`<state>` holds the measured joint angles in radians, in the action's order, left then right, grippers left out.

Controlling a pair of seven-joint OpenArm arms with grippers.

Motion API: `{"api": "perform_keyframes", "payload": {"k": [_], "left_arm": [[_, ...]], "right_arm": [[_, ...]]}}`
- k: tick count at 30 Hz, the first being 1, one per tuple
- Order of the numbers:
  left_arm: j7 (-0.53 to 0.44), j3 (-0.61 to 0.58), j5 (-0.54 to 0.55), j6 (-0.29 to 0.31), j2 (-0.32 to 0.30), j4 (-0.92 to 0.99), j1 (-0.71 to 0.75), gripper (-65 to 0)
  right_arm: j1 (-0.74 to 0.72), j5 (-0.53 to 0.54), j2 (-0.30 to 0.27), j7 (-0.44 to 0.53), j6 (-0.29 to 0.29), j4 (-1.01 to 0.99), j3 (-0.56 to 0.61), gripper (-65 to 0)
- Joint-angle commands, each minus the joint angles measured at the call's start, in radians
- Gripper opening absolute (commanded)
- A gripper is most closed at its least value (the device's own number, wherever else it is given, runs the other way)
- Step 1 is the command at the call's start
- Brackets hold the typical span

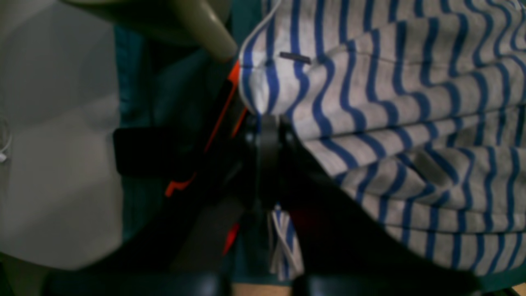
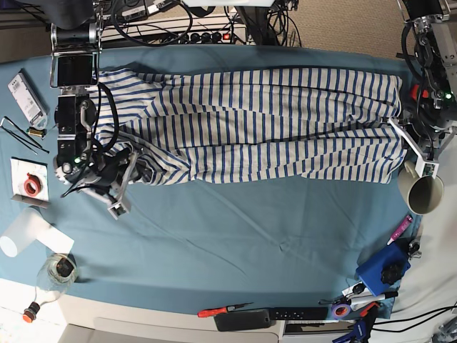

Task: Fold the T-shirt properly
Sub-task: 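Grasp the bunched sleeve fabric with the right gripper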

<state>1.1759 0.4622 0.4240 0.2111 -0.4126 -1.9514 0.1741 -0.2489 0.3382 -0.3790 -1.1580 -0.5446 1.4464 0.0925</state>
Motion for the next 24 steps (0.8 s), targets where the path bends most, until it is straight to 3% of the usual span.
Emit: {"api": "perform_keyframes", "payload": {"k": [1, 8, 9, 13, 20, 24], "left_arm": [[-0.018, 0.008, 0.0, 0.0, -0.016, -0.019, -0.008, -65.0], [-0.018, 0.008, 0.0, 0.0, -0.016, -0.019, -0.008, -65.0], [-0.018, 0.008, 0.0, 0.0, -0.016, -0.019, -0.008, -65.0], [-0.018, 0.008, 0.0, 0.001, -0.016, -0.019, -0.008, -65.0], [-0.018, 0.008, 0.0, 0.0, -0.016, -0.019, -0.008, -65.0], [-0.018, 0.008, -0.001, 0.0, -0.014, -0.019, -0.008, -65.0]], "right_arm": [[-0.026, 0.002, -0.012, 0.027, -0.002, 0.008, 0.002, -40.5], [-0.026, 0.005, -0.012, 0.029, -0.001, 0.004, 0.07, -41.2], [-0.026, 0.005, -0.012, 0.029, -0.001, 0.004, 0.08, -43.9], [-0.03, 0.005, -0.012, 0.029, 0.006, 0.005, 0.101, -65.0], [-0.083, 0.005, -0.012, 0.03, 0.113, 0.009, 0.101, -65.0], [-0.1, 0.005, -0.012, 0.023, 0.142, 0.059, 0.101, -65.0]]}}
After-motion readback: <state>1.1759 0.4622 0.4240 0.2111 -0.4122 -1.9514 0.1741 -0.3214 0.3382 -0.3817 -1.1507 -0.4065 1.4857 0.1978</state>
